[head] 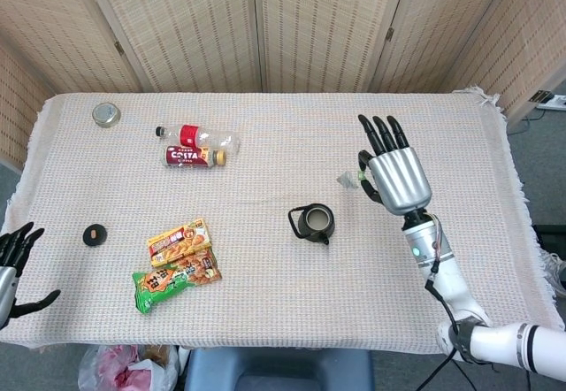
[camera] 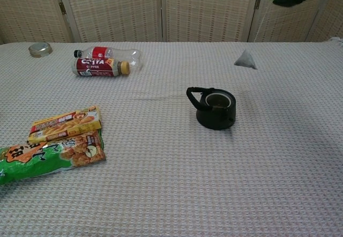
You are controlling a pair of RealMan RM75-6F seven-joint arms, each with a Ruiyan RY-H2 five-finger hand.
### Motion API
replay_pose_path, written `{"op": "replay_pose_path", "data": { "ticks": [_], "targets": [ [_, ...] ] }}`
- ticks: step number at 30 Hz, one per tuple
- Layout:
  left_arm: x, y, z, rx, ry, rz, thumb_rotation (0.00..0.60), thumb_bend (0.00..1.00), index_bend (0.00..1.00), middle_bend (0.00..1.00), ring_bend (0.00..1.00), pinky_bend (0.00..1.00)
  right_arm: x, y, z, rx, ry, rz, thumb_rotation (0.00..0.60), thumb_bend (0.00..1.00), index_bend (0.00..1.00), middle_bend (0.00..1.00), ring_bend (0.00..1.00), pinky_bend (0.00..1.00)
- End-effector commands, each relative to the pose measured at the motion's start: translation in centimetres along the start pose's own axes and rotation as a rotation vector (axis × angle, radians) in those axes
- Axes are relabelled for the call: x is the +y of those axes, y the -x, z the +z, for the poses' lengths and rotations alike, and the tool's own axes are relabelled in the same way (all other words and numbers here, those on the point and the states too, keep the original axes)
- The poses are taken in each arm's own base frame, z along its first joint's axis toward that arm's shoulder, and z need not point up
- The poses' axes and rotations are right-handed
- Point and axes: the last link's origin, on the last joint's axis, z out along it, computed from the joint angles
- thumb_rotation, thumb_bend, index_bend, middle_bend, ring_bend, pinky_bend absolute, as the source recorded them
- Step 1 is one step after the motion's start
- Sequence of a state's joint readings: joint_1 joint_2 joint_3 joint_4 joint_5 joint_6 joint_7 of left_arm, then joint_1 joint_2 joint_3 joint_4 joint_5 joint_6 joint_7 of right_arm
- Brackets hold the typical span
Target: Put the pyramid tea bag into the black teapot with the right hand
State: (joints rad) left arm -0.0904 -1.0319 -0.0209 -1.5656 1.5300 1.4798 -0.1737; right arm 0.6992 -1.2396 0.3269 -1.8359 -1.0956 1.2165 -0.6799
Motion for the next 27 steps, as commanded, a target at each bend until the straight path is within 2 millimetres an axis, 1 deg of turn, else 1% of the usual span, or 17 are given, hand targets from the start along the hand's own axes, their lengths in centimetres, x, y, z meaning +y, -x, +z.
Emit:
{"op": "replay_pose_path", "data": {
  "ticks": [1, 9, 15, 19, 24, 27],
  "targets": [
    [-0.1, -0.2, -0.2, 0.008, 0.004, -0.005, 0.6, 0.2, 0.0, 0.0, 0.0, 0.06, -1.0, 0.1, 0.5, 0.001, -0.01, -0.003, 0.6, 0.22, 0.56, 0.0, 0.0, 0.0],
    [-0.3, -0.5, -0.5, 0.014, 0.009, -0.019, 0.6, 0.2, 0.0, 0.0, 0.0, 0.06, -2.6, 0.7, 1.8, -0.007, -0.027, 0.003, 0.6, 0.22, 0.56, 0.0, 0.0, 0.0],
    [-0.5, -0.7, -0.5, 0.018, 0.008, -0.028, 0.6, 0.2, 0.0, 0.0, 0.0, 0.06, -3.6, 1.3, 2.2, -0.011, -0.05, -0.001, 0.6, 0.22, 0.56, 0.0, 0.0, 0.0],
    [-0.6, -0.7, -0.6, 0.019, 0.006, -0.033, 0.6, 0.2, 0.0, 0.0, 0.0, 0.06, -3.8, 1.7, 2.4, -0.01, -0.054, -0.008, 0.6, 0.22, 0.56, 0.0, 0.0, 0.0],
    [-0.6, -0.8, -0.6, 0.018, 0.006, -0.036, 0.6, 0.2, 0.0, 0.0, 0.0, 0.06, -4.2, 1.6, 2.4, -0.005, -0.061, 0.008, 0.6, 0.22, 0.56, 0.0, 0.0, 0.0],
    [-0.6, -0.9, -0.7, 0.024, 0.007, -0.038, 0.6, 0.2, 0.0, 0.0, 0.0, 0.06, -4.3, 1.8, 2.4, -0.016, -0.064, 0.001, 0.6, 0.22, 0.56, 0.0, 0.0, 0.0]
  ]
}}
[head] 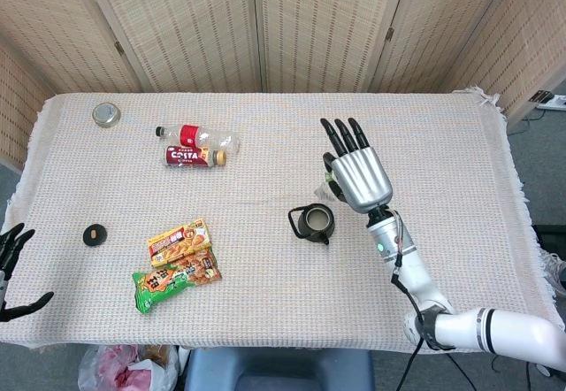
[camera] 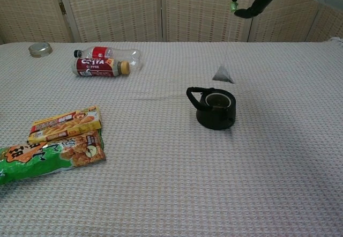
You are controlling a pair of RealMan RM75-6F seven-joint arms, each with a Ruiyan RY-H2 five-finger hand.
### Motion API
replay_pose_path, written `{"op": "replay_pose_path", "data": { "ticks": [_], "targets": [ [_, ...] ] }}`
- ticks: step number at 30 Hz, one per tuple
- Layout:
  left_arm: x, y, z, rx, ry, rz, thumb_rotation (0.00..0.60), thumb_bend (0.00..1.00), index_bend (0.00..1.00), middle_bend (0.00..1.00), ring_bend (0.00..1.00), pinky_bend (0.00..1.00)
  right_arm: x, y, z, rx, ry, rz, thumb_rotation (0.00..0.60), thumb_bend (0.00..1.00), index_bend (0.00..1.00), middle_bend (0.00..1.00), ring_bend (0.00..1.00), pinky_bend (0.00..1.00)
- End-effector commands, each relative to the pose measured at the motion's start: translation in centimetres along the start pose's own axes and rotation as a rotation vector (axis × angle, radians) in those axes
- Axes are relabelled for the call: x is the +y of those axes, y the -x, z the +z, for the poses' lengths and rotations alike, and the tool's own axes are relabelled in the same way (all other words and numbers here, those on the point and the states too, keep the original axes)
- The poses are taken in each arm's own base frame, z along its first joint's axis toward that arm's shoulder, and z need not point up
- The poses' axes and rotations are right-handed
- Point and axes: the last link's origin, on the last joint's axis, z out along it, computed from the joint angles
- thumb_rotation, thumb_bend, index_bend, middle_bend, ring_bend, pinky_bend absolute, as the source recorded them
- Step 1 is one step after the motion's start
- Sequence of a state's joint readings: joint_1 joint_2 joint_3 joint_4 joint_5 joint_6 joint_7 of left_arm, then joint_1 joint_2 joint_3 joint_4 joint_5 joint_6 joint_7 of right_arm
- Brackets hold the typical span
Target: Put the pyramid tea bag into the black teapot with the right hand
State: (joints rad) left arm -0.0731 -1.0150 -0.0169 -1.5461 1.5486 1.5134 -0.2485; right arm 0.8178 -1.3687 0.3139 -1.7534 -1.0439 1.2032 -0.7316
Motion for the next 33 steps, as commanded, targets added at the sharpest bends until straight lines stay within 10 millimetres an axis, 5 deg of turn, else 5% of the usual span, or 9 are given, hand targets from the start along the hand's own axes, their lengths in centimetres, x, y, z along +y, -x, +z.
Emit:
{"op": "replay_pose_path", "data": {
  "ticks": [1, 10, 33],
  "targets": [
    [0.0, -0.1, -0.1, 0.005, 0.003, -0.001, 0.6, 0.2, 0.0, 0.0, 0.0, 0.06, -0.1, 0.4, 0.0, -0.012, -0.003, -0.008, 0.6, 0.22, 0.56, 0.0, 0.0, 0.0],
    [-0.1, -0.2, -0.3, 0.008, 0.0, -0.006, 0.6, 0.2, 0.0, 0.0, 0.0, 0.06, -0.4, 1.9, 0.4, -0.043, -0.007, -0.016, 0.6, 0.22, 0.56, 0.0, 0.0, 0.0],
    [-0.4, -0.2, 0.1, 0.003, -0.013, -0.008, 0.6, 0.2, 0.0, 0.0, 0.0, 0.06, -0.3, 2.0, 1.7, -0.049, -0.005, -0.004, 0.6, 0.22, 0.56, 0.0, 0.0, 0.0]
  ]
}}
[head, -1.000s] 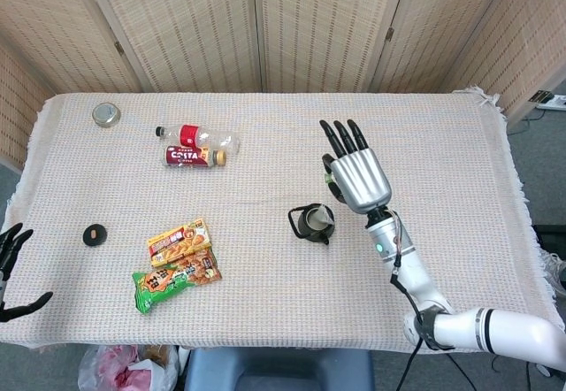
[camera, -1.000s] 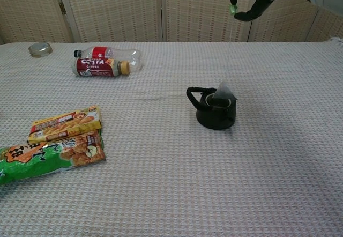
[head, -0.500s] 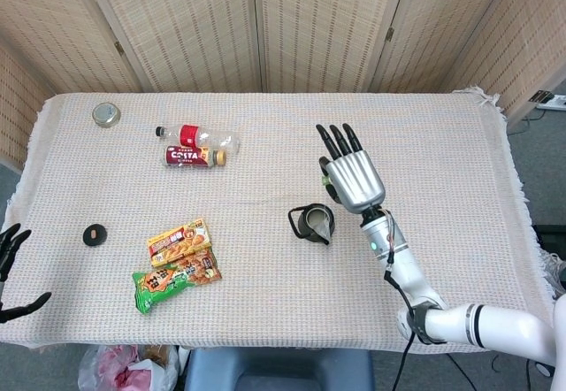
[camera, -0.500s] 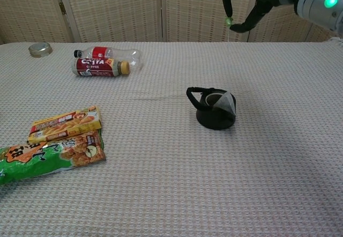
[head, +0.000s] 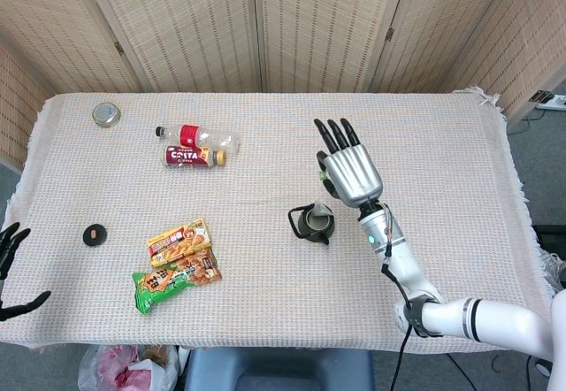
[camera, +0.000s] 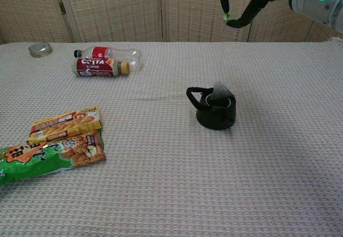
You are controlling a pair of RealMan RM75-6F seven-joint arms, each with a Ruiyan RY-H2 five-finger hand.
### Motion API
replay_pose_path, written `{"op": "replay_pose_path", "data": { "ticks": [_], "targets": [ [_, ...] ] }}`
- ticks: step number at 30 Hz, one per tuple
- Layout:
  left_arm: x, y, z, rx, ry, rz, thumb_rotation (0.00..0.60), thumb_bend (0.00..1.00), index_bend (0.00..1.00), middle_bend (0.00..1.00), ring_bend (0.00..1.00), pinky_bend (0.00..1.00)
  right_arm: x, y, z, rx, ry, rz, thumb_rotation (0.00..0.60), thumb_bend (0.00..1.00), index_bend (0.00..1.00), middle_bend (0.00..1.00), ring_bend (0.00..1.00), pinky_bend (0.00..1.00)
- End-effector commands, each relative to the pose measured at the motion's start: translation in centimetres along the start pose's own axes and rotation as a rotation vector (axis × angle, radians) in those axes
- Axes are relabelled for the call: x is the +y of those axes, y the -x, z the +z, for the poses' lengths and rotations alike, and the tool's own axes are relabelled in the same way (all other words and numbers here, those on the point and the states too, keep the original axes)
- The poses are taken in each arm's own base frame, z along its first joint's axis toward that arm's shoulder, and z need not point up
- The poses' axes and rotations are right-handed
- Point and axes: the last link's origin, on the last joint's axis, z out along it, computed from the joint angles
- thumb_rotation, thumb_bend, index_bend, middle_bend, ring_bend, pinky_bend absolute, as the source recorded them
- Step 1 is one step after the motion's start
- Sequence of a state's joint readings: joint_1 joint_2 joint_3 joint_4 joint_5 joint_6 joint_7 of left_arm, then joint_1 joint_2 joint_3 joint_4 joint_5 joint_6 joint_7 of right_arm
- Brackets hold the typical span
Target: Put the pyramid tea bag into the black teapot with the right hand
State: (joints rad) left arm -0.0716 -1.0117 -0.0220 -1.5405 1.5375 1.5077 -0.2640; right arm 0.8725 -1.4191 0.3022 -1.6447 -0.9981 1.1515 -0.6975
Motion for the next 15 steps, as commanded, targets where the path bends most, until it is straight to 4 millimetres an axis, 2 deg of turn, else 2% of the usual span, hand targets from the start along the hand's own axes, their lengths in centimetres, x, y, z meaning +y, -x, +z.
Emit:
{"op": "replay_pose_path", "data": {
  "ticks": [1, 4, 11, 15],
  "targets": [
    [0.0, 0.0, 0.0, 0.001, 0.0, 0.0, 0.6, 0.2, 0.0, 0.0, 0.0, 0.06, 0.1, 0.5, -0.1, -0.013, -0.004, -0.011, 0.6, 0.22, 0.56, 0.0, 0.0, 0.0],
    [-0.1, 0.0, 0.0, -0.001, 0.0, 0.0, 0.6, 0.2, 0.0, 0.0, 0.0, 0.06, -0.1, 1.0, -0.4, -0.024, -0.013, -0.024, 0.6, 0.22, 0.56, 0.0, 0.0, 0.0],
    [0.0, 0.0, 0.1, 0.001, 0.001, 0.001, 0.6, 0.2, 0.0, 0.0, 0.0, 0.06, -0.5, 0.6, -0.6, -0.003, -0.031, -0.015, 0.6, 0.22, 0.56, 0.0, 0.0, 0.0],
    [0.0, 0.0, 0.1, 0.002, 0.001, 0.002, 0.6, 0.2, 0.0, 0.0, 0.0, 0.06, -1.6, 0.3, -1.0, 0.0, -0.076, -0.011, 0.6, 0.22, 0.56, 0.0, 0.0, 0.0]
  ]
}}
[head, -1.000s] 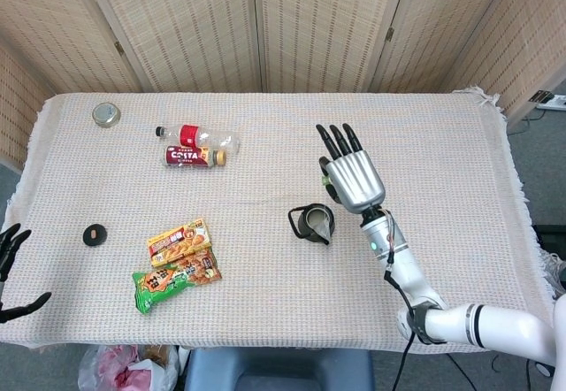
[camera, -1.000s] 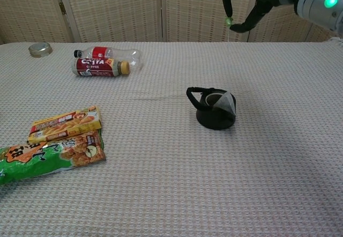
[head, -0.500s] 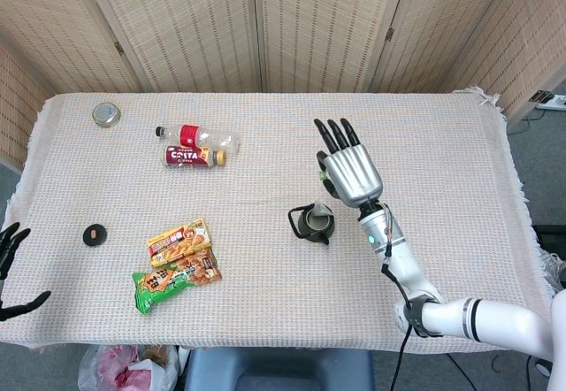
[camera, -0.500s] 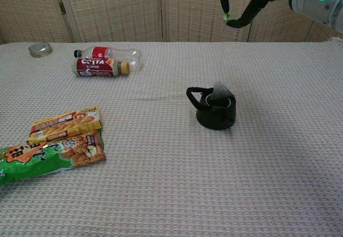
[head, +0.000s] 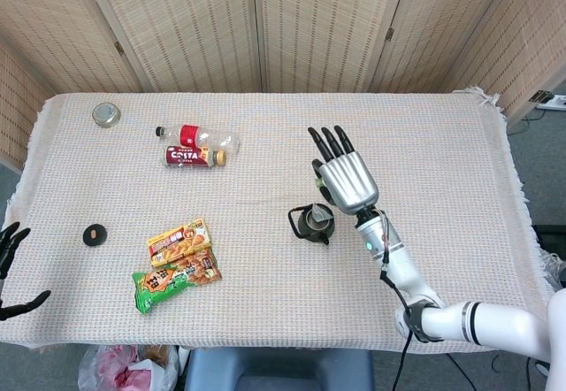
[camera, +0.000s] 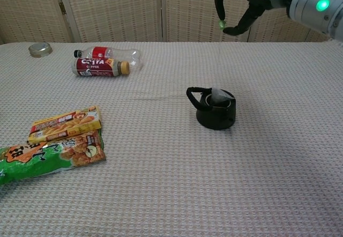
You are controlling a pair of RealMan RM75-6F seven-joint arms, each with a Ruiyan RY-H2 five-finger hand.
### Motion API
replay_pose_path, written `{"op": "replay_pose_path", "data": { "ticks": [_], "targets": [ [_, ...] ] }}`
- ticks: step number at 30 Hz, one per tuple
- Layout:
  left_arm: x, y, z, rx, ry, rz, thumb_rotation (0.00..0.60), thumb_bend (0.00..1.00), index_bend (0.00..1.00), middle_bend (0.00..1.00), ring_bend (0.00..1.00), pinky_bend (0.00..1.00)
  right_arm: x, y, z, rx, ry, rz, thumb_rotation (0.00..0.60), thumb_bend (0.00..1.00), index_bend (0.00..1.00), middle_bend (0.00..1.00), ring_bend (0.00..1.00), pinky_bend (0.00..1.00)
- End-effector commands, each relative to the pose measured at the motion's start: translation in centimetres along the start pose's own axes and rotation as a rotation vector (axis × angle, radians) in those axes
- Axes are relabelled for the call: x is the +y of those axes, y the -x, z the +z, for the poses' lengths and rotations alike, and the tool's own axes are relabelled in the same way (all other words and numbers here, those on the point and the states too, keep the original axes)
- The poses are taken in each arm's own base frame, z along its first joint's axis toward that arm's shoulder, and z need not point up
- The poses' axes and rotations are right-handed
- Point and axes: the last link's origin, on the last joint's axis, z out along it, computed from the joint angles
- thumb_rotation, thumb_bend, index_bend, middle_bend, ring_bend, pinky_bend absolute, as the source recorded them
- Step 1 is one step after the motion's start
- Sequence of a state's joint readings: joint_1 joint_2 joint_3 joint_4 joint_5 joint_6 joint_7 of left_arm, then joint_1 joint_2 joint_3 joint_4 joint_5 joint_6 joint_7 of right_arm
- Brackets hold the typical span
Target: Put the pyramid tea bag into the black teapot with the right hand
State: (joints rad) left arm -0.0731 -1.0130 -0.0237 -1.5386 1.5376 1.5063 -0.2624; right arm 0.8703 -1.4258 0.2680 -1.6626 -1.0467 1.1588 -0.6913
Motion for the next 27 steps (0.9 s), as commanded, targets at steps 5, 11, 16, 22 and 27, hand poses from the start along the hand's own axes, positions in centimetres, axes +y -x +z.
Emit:
{"op": "replay_pose_path", "data": {
  "ticks": [5, 11, 16, 22, 27],
  "targets": [
    [0.0, -0.2, -0.2, 0.012, -0.001, -0.002, 0.6, 0.2, 0.0, 0.0, 0.0, 0.06, -1.7, 0.0, -0.2, -0.004, -0.061, -0.012, 0.6, 0.22, 0.56, 0.0, 0.0, 0.0],
    [-0.3, -0.5, -0.3, 0.02, -0.006, -0.013, 0.6, 0.2, 0.0, 0.0, 0.0, 0.06, -2.8, 0.8, 0.1, -0.025, -0.09, -0.018, 0.6, 0.22, 0.56, 0.0, 0.0, 0.0],
    [-0.4, -0.5, -0.3, 0.021, -0.008, -0.015, 0.6, 0.2, 0.0, 0.0, 0.0, 0.06, -3.5, 1.5, -1.4, -0.03, -0.137, -0.043, 0.6, 0.22, 0.56, 0.0, 0.0, 0.0],
    [-0.3, -0.5, -0.3, 0.019, -0.002, -0.014, 0.6, 0.2, 0.0, 0.0, 0.0, 0.06, -5.0, 2.8, -3.5, -0.072, -0.229, -0.089, 0.6, 0.22, 0.56, 0.0, 0.0, 0.0],
    [-0.3, -0.5, -0.4, 0.022, -0.005, -0.016, 0.6, 0.2, 0.0, 0.0, 0.0, 0.06, -6.1, 4.6, -4.7, -0.16, -0.296, -0.152, 0.6, 0.18, 0.49, 0.0, 0.0, 0.0]
  ]
}}
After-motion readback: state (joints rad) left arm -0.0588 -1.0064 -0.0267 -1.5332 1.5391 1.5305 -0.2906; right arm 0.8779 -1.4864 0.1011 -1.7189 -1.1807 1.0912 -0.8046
